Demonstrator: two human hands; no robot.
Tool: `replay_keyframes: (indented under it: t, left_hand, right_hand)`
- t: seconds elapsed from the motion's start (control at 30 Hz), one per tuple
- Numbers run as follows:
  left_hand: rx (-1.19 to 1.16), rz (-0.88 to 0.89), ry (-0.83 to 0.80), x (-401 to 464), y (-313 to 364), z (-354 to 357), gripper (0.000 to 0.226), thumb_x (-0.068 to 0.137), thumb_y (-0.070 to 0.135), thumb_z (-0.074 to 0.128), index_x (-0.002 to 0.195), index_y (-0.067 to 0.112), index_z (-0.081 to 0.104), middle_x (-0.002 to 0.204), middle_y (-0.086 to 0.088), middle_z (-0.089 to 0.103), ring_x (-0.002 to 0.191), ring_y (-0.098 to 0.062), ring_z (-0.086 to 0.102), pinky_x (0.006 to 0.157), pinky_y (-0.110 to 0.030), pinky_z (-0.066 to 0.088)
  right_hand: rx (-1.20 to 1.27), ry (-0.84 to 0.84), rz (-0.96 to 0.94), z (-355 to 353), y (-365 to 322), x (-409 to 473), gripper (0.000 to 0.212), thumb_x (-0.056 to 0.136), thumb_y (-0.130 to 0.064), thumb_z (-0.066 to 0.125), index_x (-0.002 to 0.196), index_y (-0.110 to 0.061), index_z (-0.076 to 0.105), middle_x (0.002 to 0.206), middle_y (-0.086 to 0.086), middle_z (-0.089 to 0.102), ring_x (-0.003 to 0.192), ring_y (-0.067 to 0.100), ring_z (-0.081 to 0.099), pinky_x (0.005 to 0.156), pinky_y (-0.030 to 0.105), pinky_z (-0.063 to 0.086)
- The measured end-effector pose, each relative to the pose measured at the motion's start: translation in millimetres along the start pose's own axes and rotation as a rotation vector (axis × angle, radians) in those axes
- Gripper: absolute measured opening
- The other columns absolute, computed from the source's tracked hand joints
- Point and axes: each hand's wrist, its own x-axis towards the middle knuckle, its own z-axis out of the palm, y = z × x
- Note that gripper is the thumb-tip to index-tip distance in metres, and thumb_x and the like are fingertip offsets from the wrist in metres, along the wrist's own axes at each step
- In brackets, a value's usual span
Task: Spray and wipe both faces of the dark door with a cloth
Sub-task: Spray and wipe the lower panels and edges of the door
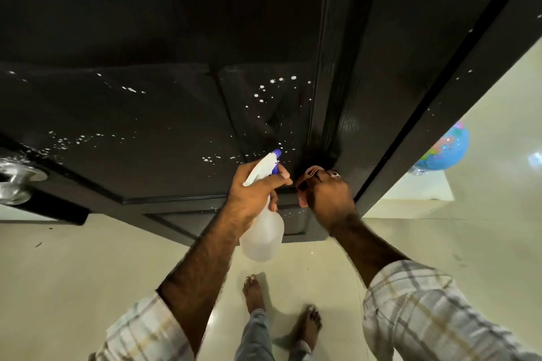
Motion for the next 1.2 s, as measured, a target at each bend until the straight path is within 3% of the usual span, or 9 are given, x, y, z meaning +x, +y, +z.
replay_keyframes:
  t: [0.17, 0.3, 0.37, 0.53, 0.63, 0.87, 1.0, 1.07, 1.2]
  left_hand:
    - [-0.023, 0.105, 0.022, -10, 37, -8, 0.009, 0.096, 0.005, 0.073, 0.089, 0.01, 0.072, 0.09, -0.015, 0.078, 0.044, -0.026, 0.046, 0.049, -0.031, 0.045]
    - [-0.059, 0.208, 0.07, -12, 66, -18, 0.018, 0.095, 0.012, 0.076, 0.105, -0.002, 0.07, 0.092, -0.015, 0.077, 0.044, -0.027, 0.049, 0.049, -0.032, 0.048]
    - [-0.069, 0.249, 0.091, -11, 77, -22, 0.017, 0.094, 0.012, 0.077, 0.1, 0.0, 0.069, 0.076, -0.008, 0.074, 0.042, -0.026, 0.048, 0.051, -0.032, 0.049]
    - [-0.056, 0.275, 0.101, -10, 79, -29, 0.004, 0.096, 0.011, 0.072, 0.093, 0.008, 0.072, 0.087, -0.014, 0.077, 0.043, -0.026, 0.05, 0.052, -0.034, 0.049]
    - [-0.013, 0.198, 0.103, -4, 55, -34, 0.006, 0.097, 0.012, 0.072, 0.099, 0.006, 0.073, 0.095, -0.015, 0.078, 0.045, -0.026, 0.05, 0.052, -0.035, 0.05]
    - [0.033, 0.108, 0.115, -6, 37, -30, 0.007, 0.096, 0.013, 0.074, 0.099, 0.007, 0.075, 0.096, -0.008, 0.08, 0.046, -0.022, 0.052, 0.057, -0.039, 0.055]
    - [-0.082, 0.107, 0.152, -15, 58, -33, 0.037, 0.091, 0.016, 0.081, 0.123, 0.013, 0.063, 0.095, -0.015, 0.077, 0.047, -0.02, 0.054, 0.053, -0.032, 0.054]
    - [-0.121, 0.155, 0.168, -21, 72, -36, 0.038, 0.09, 0.013, 0.081, 0.116, 0.028, 0.056, 0.077, -0.007, 0.074, 0.044, -0.017, 0.053, 0.048, -0.026, 0.053]
    - [-0.149, 0.21, 0.242, -24, 81, -48, 0.044, 0.089, 0.014, 0.082, 0.118, 0.029, 0.052, 0.063, -0.003, 0.067, 0.043, -0.017, 0.052, 0.049, -0.024, 0.053]
  right_hand:
    - [0.197, 0.343, -0.044, -77, -10, 27, 0.02, 0.091, -0.017, 0.064, 0.097, -0.011, 0.082, 0.104, 0.01, 0.076, 0.079, 0.03, 0.072, 0.069, 0.039, 0.063]
    - [0.333, 0.814, -0.15, -169, -42, 63, 0.008, 0.096, -0.003, 0.073, 0.098, -0.002, 0.081, 0.105, 0.015, 0.073, 0.09, 0.017, 0.066, 0.093, 0.009, 0.049]
    - [0.359, 0.946, -0.186, -204, -55, 85, 0.013, 0.1, -0.007, 0.074, 0.109, -0.001, 0.081, 0.11, 0.019, 0.072, 0.098, 0.02, 0.068, 0.094, 0.016, 0.054]
    - [0.232, 0.725, -0.486, -156, -36, 87, 0.02, 0.101, -0.007, 0.072, 0.119, -0.005, 0.079, 0.119, 0.017, 0.073, 0.111, 0.029, 0.067, 0.106, 0.03, 0.052]
    - [0.043, 0.587, -0.716, -78, -2, 60, 0.017, 0.101, -0.02, 0.078, 0.103, -0.003, 0.078, 0.104, 0.02, 0.074, 0.096, 0.037, 0.068, 0.09, 0.052, 0.06]
    - [-0.222, 0.315, -0.898, -55, 13, 47, 0.023, 0.085, -0.026, 0.091, 0.098, -0.009, 0.081, 0.11, 0.015, 0.075, 0.104, 0.035, 0.069, 0.091, 0.047, 0.058]
    - [-0.107, 0.519, -0.774, -128, -20, 73, 0.038, 0.089, -0.037, 0.089, 0.106, -0.005, 0.077, 0.116, 0.022, 0.071, 0.11, 0.04, 0.066, 0.101, 0.057, 0.053]
    - [-0.032, 0.743, -0.701, -176, -49, 96, 0.039, 0.098, -0.042, 0.078, 0.108, -0.004, 0.08, 0.118, 0.022, 0.07, 0.113, 0.04, 0.065, 0.104, 0.057, 0.052]
    - [0.104, 1.051, -0.533, -224, -84, 132, 0.026, 0.107, -0.019, 0.06, 0.106, -0.009, 0.084, 0.109, 0.02, 0.074, 0.111, 0.033, 0.057, 0.092, 0.051, 0.053]
